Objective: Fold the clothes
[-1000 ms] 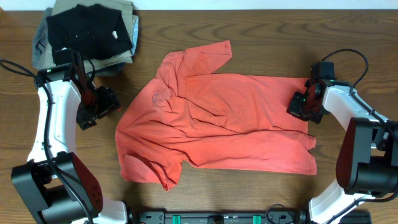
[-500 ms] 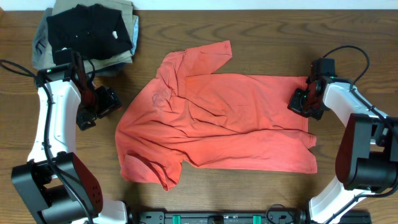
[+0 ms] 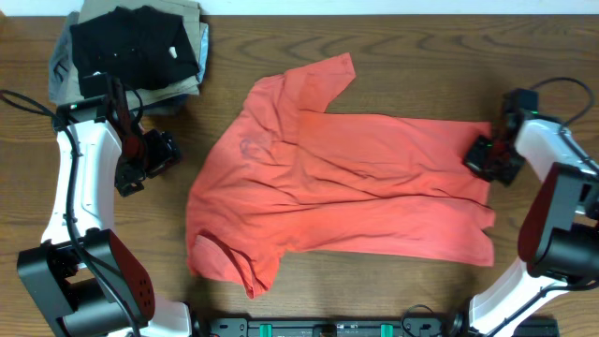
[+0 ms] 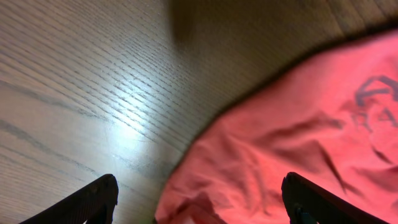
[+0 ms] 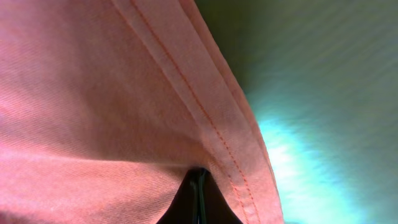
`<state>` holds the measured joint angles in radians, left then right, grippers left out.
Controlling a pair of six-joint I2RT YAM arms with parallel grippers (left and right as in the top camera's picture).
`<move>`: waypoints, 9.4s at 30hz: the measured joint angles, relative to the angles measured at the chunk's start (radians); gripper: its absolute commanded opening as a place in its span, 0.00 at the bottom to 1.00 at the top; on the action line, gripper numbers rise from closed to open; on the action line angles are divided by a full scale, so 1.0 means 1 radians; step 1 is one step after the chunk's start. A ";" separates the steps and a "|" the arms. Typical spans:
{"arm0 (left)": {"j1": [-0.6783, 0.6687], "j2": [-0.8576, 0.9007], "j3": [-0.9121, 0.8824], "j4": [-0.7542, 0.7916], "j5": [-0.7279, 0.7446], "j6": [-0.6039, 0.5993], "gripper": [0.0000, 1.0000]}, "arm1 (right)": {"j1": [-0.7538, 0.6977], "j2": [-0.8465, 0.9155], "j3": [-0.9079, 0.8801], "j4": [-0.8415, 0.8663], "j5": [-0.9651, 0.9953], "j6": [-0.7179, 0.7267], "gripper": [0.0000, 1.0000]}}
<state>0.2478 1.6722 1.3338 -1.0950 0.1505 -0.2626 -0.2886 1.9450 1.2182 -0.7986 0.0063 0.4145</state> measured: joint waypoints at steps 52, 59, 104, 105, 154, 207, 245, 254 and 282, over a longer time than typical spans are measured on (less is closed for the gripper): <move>-0.437 0.372 -0.002 0.601 0.117 -0.003 0.06 | 0.220 0.054 0.146 -0.008 -0.084 -0.127 0.03; -0.422 0.366 -0.002 0.600 -0.002 -0.014 0.06 | 0.207 0.054 0.126 0.000 -0.039 -0.118 0.03; -0.447 0.327 0.129 0.550 0.097 -0.114 0.17 | 0.195 0.076 0.249 -0.045 -0.093 -0.086 0.01; -0.465 0.338 0.129 0.558 0.110 -0.114 0.17 | 0.196 0.086 0.237 -0.042 -0.097 -0.086 0.01; -0.475 0.572 0.144 1.130 0.033 -0.111 0.12 | 0.133 0.074 0.063 0.294 0.051 -0.045 0.01; -0.388 0.092 0.667 -0.414 -0.125 -0.095 0.98 | 0.135 -0.249 0.638 -0.751 -0.172 -0.134 0.78; -0.388 -0.568 -0.495 -0.167 -0.043 -0.613 0.98 | 0.264 -0.704 -0.230 -0.375 -0.221 0.023 0.99; -0.388 -0.551 -0.685 0.085 -0.028 -0.795 0.98 | 0.264 -0.704 -0.231 -0.340 -0.225 0.023 0.99; -0.388 -0.318 -0.706 0.235 -0.001 -0.863 0.45 | 0.264 -0.704 -0.233 -0.274 -0.193 0.023 0.99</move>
<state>-0.1402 1.3540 0.6277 -0.8597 0.1497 -1.1259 -0.0246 1.2407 0.9852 -1.0721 -0.1864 0.4370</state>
